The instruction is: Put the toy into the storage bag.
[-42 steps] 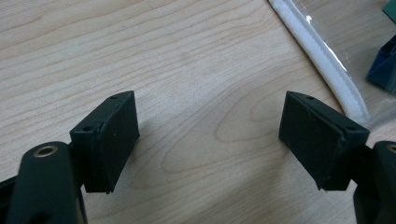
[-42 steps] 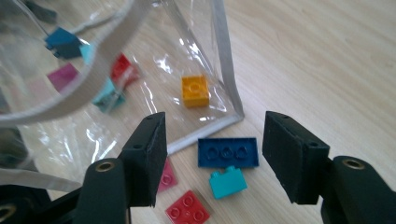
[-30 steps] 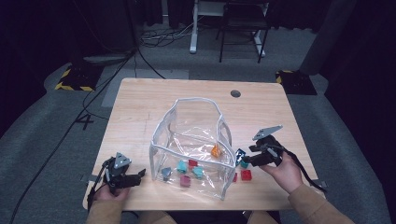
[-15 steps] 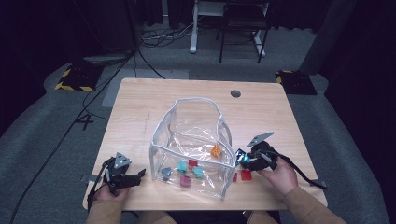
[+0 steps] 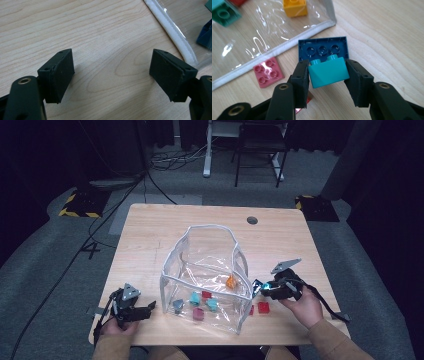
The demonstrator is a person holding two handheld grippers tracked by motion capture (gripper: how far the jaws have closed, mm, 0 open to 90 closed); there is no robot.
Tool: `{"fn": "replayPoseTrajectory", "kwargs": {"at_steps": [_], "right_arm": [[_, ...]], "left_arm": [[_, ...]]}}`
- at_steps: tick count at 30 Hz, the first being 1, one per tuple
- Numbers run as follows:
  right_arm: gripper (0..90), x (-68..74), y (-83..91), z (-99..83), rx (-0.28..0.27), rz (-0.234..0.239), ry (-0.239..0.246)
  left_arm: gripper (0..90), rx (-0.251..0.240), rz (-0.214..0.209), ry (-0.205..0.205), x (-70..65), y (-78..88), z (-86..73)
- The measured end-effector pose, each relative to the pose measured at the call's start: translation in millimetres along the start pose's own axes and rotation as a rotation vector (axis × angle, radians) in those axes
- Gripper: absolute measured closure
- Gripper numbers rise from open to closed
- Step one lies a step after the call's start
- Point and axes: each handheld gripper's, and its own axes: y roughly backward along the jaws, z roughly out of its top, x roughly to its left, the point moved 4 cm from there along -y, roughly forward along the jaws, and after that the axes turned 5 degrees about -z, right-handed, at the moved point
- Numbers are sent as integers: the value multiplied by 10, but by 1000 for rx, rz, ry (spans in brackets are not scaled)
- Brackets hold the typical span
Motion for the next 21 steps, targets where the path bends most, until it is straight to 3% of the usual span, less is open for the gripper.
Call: {"fn": "replayPoseTrajectory", "kwargs": {"at_steps": [5,21], "right_arm": [[556,-40,163,37,-56,9,-25],[557,34,852,415,-265,75,-20]], "left_arm": [[203,0,0,0,0,0,0],[203,1,0,-1,1,0,0]]}}
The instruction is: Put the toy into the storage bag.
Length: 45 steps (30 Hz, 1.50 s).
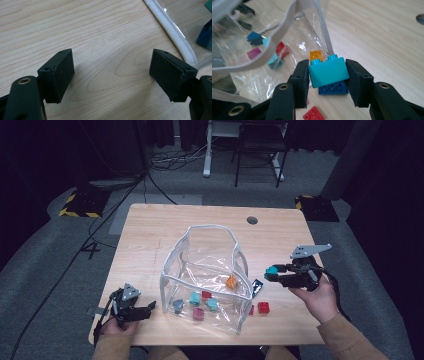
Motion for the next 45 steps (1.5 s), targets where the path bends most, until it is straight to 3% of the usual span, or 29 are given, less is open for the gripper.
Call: {"fn": "replayPoseTrajectory", "kwargs": {"at_steps": [10,24,39,45], "right_arm": [[558,77,231,286,-73,10,40],[560,224,399,646,-151,54,71],[563,581,260,1091,-183,111,173],[564,697,132,1243,-176,145,184]], "left_arm": [[203,-1,1,3,0,0,0],[203,6,-1,2,3,3,0],[201,5,3,7,-5,6,-5],[201,4,3,8,-5,7,-5]]}}
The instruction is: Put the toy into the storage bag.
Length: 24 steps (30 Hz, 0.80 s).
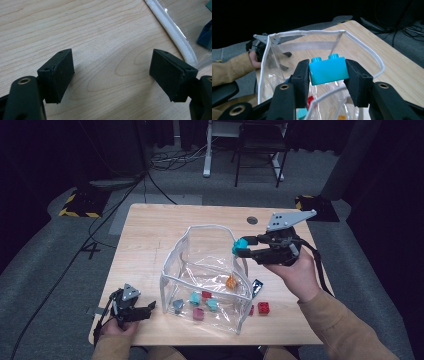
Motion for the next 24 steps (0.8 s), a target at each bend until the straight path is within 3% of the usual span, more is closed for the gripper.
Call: {"fn": "replayPoseTrajectory", "kwargs": {"at_steps": [9,19,24], "right_arm": [[566,40,-332,43,57,26,11],[566,84,-710,-122,205,51,18],[566,116,-789,-187,259,59,33]], "left_arm": [[201,0,0,1,0,0,0],[201,0,-1,1,0,0,0],[201,0,0,1,0,0,0]]}}
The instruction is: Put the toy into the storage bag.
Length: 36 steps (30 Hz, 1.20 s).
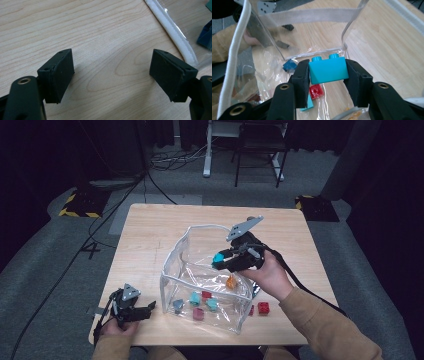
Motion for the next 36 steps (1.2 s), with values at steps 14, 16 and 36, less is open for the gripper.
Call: {"fn": "replayPoseTrajectory", "kwargs": {"at_steps": [14,16,36], "right_arm": [[450,37,150,-3,-57,6,-5],[451,29,245,2,-90,-5,-5],[428,-123,876,-402,-170,-109,-56]], "left_arm": [[201,-4,2,1,0,-3,0],[201,-4,1,0,0,-3,0],[201,-4,1,1,0,-3,0]]}}
